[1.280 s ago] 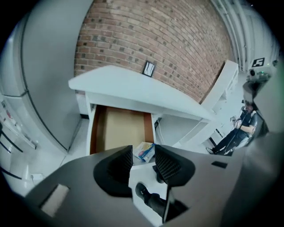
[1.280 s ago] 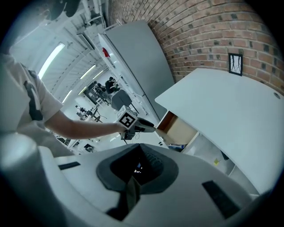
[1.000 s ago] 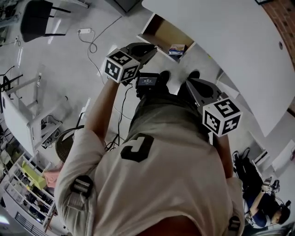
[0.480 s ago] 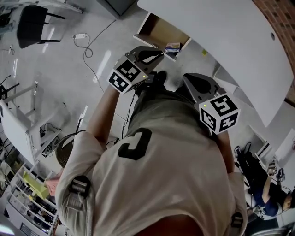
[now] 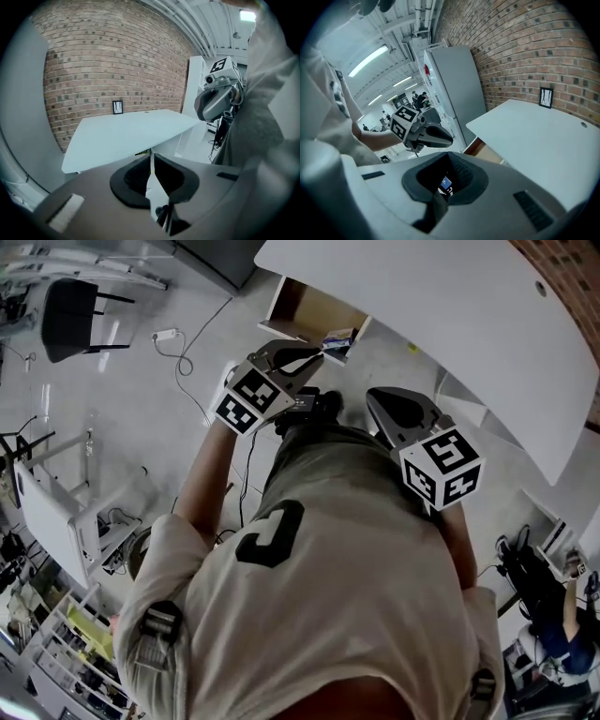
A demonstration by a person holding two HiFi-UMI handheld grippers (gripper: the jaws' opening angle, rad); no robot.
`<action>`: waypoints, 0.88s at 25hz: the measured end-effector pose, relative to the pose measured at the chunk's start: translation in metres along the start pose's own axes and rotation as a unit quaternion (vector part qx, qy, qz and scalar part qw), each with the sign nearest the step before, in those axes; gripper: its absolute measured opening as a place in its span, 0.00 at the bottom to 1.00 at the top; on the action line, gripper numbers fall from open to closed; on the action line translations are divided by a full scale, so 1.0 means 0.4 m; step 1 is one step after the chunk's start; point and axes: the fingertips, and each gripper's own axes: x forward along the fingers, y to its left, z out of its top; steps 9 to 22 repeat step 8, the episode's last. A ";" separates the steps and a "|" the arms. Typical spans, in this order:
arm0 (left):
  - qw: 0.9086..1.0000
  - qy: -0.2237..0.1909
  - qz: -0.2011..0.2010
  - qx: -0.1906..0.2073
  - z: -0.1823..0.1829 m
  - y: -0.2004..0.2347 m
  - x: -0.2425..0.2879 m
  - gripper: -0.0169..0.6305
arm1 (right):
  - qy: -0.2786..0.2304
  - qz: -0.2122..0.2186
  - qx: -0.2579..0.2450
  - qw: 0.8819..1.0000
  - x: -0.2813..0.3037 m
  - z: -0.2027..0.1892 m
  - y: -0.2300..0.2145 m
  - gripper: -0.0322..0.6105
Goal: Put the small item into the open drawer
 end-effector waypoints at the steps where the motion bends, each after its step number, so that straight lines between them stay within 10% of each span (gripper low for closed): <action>1: 1.000 0.004 -0.003 0.003 0.005 -0.012 0.007 0.06 | -0.006 0.000 0.009 1.000 -0.017 -0.007 -0.007 0.05; 22: 0.997 0.061 0.006 0.042 0.058 -0.128 0.105 0.06 | -0.050 0.004 0.071 0.996 -0.229 -0.078 -0.097 0.05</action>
